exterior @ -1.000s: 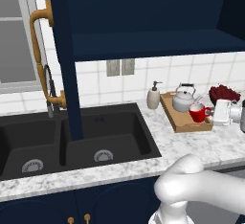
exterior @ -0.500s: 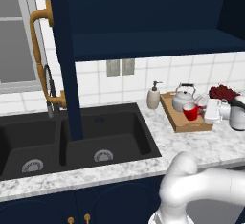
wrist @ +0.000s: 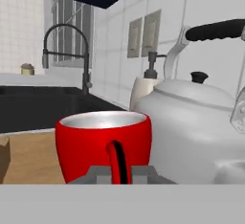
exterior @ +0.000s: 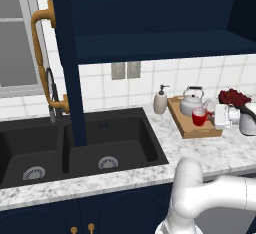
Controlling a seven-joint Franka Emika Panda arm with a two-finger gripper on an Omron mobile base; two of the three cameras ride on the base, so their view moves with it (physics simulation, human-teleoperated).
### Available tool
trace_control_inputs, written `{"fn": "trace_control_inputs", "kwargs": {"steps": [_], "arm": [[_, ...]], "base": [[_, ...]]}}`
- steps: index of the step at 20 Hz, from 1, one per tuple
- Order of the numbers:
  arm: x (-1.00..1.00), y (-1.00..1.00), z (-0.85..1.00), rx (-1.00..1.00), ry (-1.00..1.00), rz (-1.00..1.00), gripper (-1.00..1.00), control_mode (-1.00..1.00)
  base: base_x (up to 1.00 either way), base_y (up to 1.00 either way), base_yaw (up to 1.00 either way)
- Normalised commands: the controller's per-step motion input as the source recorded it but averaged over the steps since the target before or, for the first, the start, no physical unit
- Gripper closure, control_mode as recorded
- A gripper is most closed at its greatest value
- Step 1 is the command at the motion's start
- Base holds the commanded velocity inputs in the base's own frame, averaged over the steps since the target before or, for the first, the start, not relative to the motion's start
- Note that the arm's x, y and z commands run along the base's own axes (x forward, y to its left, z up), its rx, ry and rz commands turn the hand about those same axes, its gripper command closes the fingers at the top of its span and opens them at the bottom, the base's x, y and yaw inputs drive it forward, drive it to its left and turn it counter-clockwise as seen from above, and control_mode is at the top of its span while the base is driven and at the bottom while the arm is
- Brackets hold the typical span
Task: Pick the kettle from the counter and place it on the tray. Then pick the mug from the cabinet and place it on the tray. Then close the cabinet doors.
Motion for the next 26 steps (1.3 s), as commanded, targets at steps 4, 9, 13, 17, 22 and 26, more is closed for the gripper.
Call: {"fn": "trace_control_inputs", "kwargs": {"steps": [4,9,13,17,22,26], "arm": [[0.21,-0.03,-0.29,0.0,0.0,0.04,1.0,-1.0],[-0.08,0.12,0.03,0.0,0.04,0.03,-1.0,-1.0],[-0.21,0.04,0.17,0.0,0.06,0.0,-1.0,-1.0],[-0.1,0.04,0.21,0.0,0.1,0.0,-1.0,-1.0],[-0.04,0.03,0.22,0.0,0.09,-0.02,-1.0,-1.0],[-0.17,0.01,0.09,0.0,0.02,-0.02,-1.0,-1.0]], "base": [[0.0,0.0,0.0],[0.0,0.0,0.0],[0.0,0.0,0.0],[0.0,0.0,0.0],[0.0,0.0,0.0],[0.0,0.0,0.0]]}}
